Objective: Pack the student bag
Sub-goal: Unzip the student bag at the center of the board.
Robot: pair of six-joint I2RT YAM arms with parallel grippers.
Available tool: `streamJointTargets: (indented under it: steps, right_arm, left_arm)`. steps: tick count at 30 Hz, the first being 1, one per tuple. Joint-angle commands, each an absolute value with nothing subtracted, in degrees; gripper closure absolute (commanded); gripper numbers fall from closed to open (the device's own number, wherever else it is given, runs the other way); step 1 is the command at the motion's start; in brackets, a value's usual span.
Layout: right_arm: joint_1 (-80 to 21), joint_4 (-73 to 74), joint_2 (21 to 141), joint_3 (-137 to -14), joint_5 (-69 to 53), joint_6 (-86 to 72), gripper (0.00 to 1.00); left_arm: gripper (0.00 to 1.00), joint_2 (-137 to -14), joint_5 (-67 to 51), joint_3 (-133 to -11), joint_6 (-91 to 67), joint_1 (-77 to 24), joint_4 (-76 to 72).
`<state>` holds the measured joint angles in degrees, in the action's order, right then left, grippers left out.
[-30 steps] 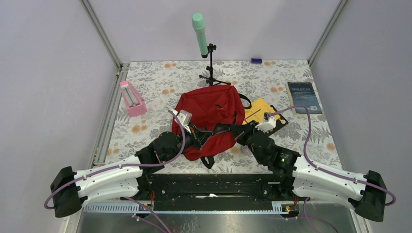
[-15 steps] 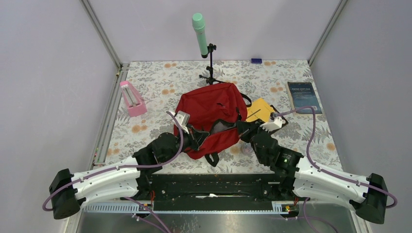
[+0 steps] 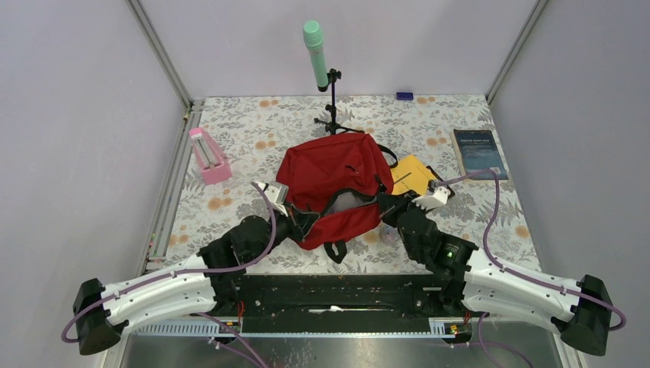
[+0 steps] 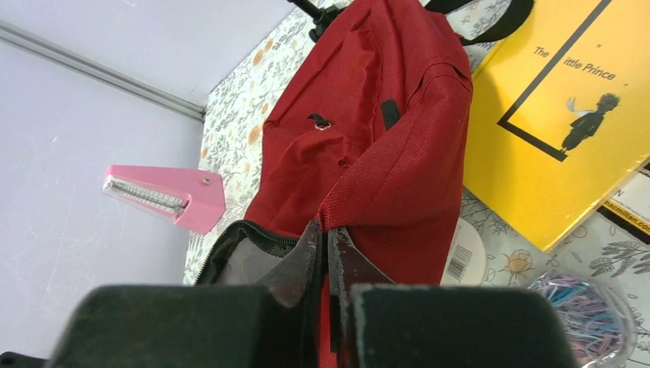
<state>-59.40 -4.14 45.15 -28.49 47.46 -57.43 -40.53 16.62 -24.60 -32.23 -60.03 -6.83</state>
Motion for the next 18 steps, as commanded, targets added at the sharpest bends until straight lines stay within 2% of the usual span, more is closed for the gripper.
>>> streamJointTargets:
  steps: [1,5,6,11,18]
  right_arm:
    - [-57.29,-3.19,42.42,-26.63,58.35,-56.00,1.00]
    - [-57.14,-2.04,40.43,-25.89,59.01,-52.92,1.00]
    - [-57.13,-1.90,40.21,-26.02,58.72,-51.50,0.95]
    - [-57.13,-0.73,41.16,-28.06,56.94,-39.76,0.51]
    - [-57.13,5.46,38.36,-30.20,54.96,-31.69,0.15]
  left_arm:
    - [1.00,-37.00,21.06,-23.65,-31.67,-59.77,-2.54]
    - [1.00,-36.96,18.57,-23.78,-30.22,-59.68,-3.50]
    - [1.00,-37.41,17.62,-24.00,-29.50,-59.68,-4.06]
    - [1.00,-41.24,12.98,-28.41,-26.52,-59.68,-6.27]
    - [1.00,-49.39,3.02,-33.46,-25.43,-59.66,-10.08]
